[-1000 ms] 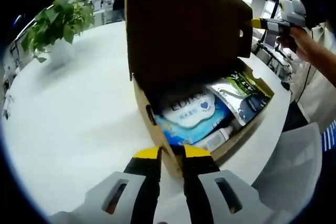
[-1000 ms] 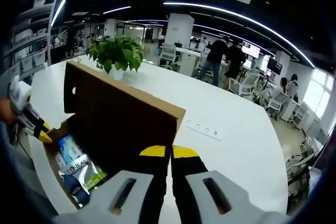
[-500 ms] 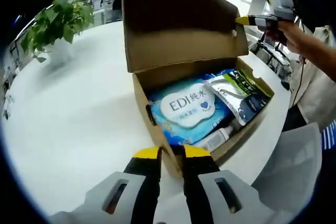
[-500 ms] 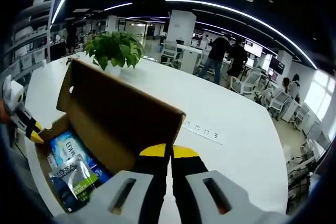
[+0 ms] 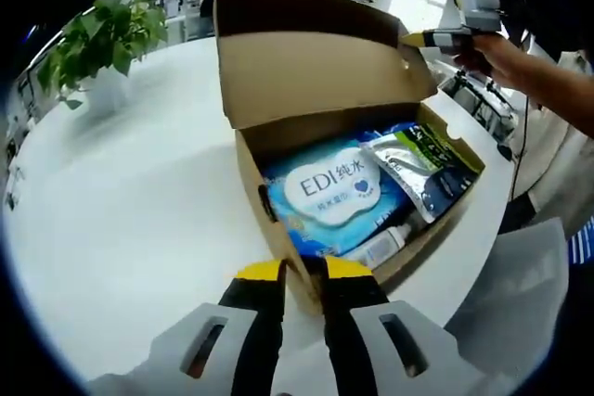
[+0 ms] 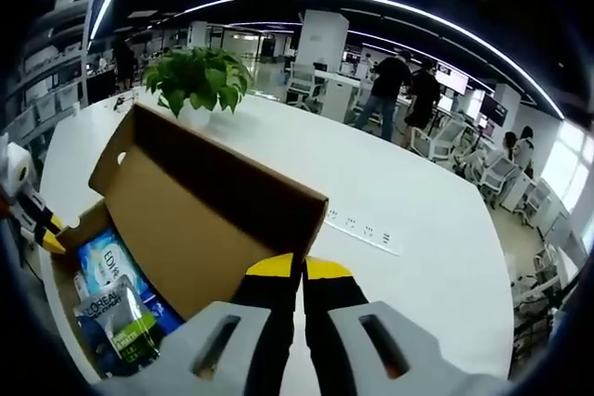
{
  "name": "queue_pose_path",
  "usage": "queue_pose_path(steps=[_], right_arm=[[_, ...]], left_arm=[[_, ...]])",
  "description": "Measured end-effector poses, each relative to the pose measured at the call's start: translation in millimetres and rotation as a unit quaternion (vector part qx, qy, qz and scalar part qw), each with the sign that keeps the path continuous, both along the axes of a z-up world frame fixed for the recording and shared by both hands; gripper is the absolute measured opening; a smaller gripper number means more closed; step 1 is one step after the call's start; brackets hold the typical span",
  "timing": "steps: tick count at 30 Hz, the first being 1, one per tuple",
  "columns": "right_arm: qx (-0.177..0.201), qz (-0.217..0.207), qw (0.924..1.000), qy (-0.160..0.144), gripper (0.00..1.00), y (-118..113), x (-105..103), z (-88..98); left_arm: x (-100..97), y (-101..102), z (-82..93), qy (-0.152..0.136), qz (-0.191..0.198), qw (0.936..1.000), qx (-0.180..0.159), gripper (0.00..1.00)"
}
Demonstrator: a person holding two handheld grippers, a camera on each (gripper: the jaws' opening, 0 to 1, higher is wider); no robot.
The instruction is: Operate the shoe box by opening the lid, removing the specified soft item, and placing it in the target area until the item is outside and the box remains undamaged.
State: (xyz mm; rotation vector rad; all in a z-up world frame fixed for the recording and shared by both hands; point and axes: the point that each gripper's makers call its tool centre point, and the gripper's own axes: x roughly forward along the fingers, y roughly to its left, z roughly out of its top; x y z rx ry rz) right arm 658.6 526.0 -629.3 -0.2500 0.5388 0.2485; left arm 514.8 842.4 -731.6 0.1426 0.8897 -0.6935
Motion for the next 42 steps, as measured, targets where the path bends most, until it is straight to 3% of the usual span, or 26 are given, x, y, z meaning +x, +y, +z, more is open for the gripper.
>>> queue_pose_path(steps=[19, 42], right_arm=[[0.007, -0.006, 0.9996, 0.027, 0.00, -4.8, 19.7, -25.2], [0.003, -0.008, 0.9942, 0.107, 0.00, -9.3, 38.2, -88.6]], left_arm=[[0.4, -0.2, -0.6, 0.002, 0.000, 1.0000, 0.000, 0.12], [0.9, -0.3, -0.9, 0.006, 0.004, 1.0000, -0.003, 0.12]])
